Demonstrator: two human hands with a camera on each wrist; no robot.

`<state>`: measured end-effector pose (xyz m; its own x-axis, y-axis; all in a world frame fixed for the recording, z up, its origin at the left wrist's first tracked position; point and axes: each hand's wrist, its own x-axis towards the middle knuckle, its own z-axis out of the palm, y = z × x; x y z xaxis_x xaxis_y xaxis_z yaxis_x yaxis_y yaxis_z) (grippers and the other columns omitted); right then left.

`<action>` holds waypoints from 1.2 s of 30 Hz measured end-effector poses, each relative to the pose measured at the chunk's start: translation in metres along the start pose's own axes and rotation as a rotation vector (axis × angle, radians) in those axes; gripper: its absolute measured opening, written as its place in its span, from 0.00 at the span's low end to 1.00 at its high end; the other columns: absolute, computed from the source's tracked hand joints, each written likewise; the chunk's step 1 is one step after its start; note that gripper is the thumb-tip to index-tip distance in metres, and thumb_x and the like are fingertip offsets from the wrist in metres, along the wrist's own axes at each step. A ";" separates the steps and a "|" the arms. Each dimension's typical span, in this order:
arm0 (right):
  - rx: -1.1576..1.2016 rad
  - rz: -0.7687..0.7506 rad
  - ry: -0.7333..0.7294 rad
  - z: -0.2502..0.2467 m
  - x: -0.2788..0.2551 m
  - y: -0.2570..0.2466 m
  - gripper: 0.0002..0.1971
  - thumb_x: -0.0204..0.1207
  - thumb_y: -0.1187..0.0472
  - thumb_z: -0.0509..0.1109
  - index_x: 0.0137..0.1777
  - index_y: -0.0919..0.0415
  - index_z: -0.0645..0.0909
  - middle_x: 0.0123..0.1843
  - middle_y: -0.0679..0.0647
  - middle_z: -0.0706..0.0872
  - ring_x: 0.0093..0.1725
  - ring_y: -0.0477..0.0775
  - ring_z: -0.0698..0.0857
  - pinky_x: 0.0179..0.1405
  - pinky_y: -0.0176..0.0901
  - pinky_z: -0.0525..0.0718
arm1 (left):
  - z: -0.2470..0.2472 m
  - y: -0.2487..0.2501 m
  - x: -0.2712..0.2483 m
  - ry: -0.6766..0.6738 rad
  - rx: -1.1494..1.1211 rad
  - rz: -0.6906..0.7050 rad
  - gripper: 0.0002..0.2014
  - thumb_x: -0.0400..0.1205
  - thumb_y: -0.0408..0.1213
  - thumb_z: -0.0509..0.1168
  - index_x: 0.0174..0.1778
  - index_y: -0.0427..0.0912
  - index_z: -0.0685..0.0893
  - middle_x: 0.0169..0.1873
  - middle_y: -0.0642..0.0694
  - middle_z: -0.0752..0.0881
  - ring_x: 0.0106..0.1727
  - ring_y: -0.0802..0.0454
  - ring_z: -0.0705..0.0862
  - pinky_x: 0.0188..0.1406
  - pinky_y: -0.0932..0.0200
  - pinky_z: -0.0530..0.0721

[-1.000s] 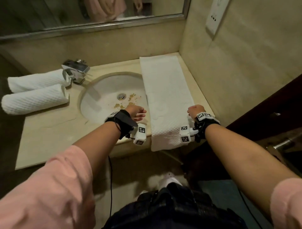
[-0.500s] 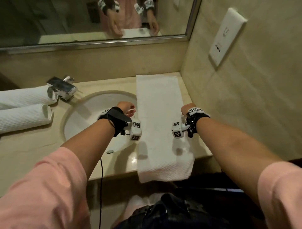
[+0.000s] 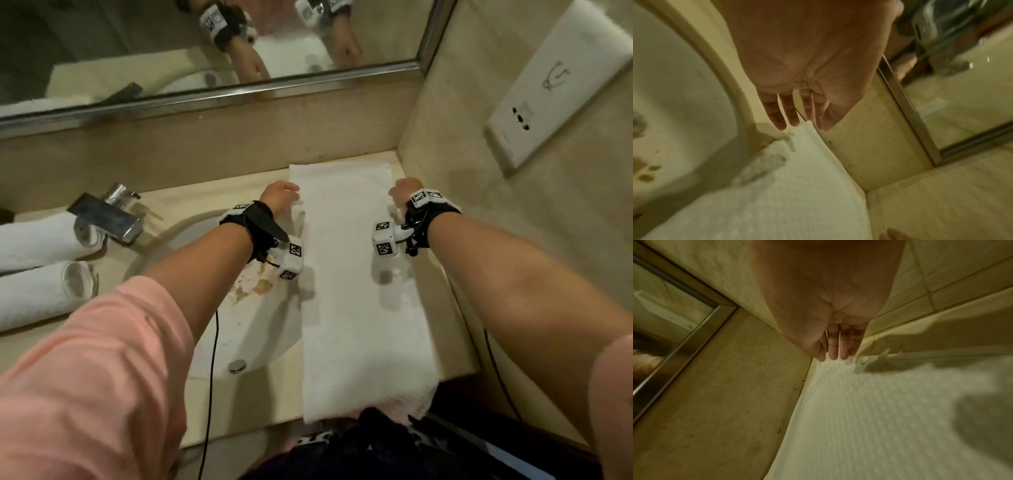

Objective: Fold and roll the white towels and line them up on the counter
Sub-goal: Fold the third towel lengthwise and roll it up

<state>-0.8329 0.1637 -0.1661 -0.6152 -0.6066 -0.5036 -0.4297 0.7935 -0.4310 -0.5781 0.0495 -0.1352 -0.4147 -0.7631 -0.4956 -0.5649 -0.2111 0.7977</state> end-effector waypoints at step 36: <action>-0.047 -0.056 0.492 0.008 0.096 -0.032 0.11 0.84 0.67 0.60 0.60 0.73 0.78 0.60 0.68 0.82 0.58 0.66 0.82 0.59 0.55 0.80 | 0.022 -0.012 0.136 0.127 0.974 0.618 0.11 0.84 0.35 0.58 0.62 0.44 0.77 0.55 0.42 0.80 0.46 0.36 0.85 0.34 0.47 0.83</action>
<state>-0.8725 0.0801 -0.2070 -0.8245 -0.5624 -0.0626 -0.4934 0.7685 -0.4075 -0.6435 -0.0383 -0.2199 -0.7682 -0.6394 -0.0323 -0.6238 0.7362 0.2623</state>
